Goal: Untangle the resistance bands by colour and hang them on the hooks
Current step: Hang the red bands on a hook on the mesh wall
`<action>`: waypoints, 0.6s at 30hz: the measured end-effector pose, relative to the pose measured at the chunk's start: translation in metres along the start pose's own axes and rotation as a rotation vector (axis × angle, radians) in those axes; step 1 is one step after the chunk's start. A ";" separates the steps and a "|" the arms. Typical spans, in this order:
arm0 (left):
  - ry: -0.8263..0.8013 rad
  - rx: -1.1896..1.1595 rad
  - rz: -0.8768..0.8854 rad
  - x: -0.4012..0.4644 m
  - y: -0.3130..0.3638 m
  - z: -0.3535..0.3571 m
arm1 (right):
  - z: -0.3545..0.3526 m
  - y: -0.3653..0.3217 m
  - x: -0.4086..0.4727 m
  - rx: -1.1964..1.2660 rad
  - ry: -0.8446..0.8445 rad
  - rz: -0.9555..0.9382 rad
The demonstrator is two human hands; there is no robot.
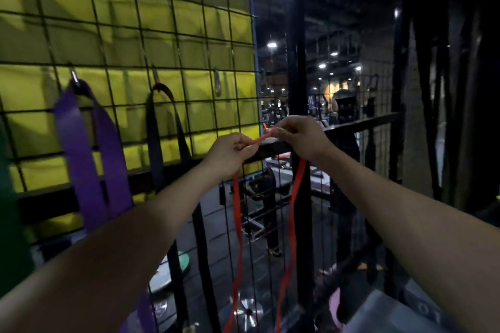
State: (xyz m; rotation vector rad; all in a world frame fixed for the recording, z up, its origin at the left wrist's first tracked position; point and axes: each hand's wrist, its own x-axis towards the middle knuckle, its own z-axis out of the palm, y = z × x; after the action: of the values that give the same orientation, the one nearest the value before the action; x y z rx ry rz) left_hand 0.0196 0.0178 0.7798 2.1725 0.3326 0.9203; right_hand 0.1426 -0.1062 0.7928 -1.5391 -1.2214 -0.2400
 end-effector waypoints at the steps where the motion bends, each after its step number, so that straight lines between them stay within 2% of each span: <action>1: 0.036 0.006 0.009 0.005 0.002 -0.004 | 0.004 -0.001 0.010 0.052 0.005 -0.011; 9: 0.390 0.049 0.106 0.050 0.034 -0.051 | 0.026 -0.014 0.084 0.315 0.005 0.016; 18: 0.571 0.164 0.102 0.103 0.037 -0.073 | 0.041 -0.017 0.153 0.512 -0.197 0.161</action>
State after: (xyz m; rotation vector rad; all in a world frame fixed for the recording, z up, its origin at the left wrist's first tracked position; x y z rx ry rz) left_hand 0.0395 0.0817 0.8934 2.0465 0.5896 1.6186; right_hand 0.1802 0.0102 0.8946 -1.2176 -1.1867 0.3172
